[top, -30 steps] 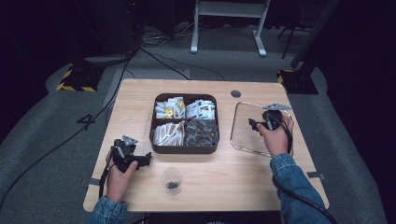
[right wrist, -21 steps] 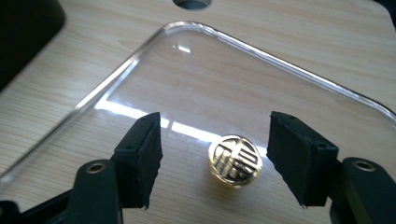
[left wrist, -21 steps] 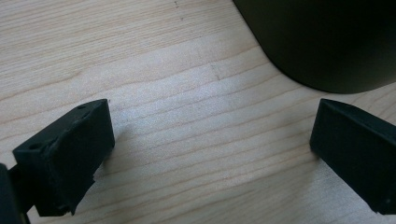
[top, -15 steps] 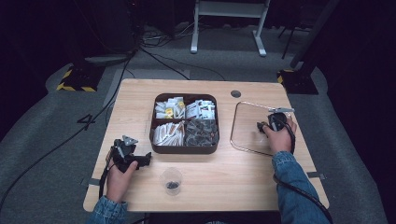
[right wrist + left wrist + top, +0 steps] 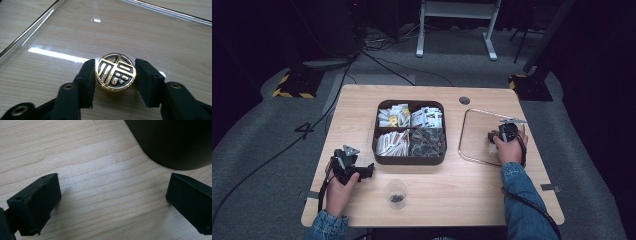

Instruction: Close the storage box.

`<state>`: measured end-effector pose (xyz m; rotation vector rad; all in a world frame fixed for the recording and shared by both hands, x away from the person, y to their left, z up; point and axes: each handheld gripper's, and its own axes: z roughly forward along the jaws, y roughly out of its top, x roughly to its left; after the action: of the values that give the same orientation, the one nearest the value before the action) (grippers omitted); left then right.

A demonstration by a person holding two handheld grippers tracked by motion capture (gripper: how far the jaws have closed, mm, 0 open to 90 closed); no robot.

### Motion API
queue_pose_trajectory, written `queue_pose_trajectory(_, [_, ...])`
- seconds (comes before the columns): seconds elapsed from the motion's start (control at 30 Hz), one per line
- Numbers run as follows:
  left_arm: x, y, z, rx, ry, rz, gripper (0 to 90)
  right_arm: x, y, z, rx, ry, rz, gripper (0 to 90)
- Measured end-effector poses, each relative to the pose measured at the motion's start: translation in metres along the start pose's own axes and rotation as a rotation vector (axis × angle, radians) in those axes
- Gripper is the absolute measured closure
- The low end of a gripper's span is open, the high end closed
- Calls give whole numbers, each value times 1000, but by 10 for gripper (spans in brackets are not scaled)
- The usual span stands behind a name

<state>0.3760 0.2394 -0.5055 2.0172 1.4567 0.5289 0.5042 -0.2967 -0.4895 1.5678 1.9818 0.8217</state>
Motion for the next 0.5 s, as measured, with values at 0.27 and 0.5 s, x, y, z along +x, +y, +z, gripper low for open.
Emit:
queue_pose_trajectory(0.27, [0, 0, 0, 0, 0, 0, 2, 2, -4, 2, -49, -4, -22, 589])
queue_pose_trajectory(0.5, [0, 0, 0, 0, 0, 0, 2, 1, -6, 2, -65, 1, -26, 590])
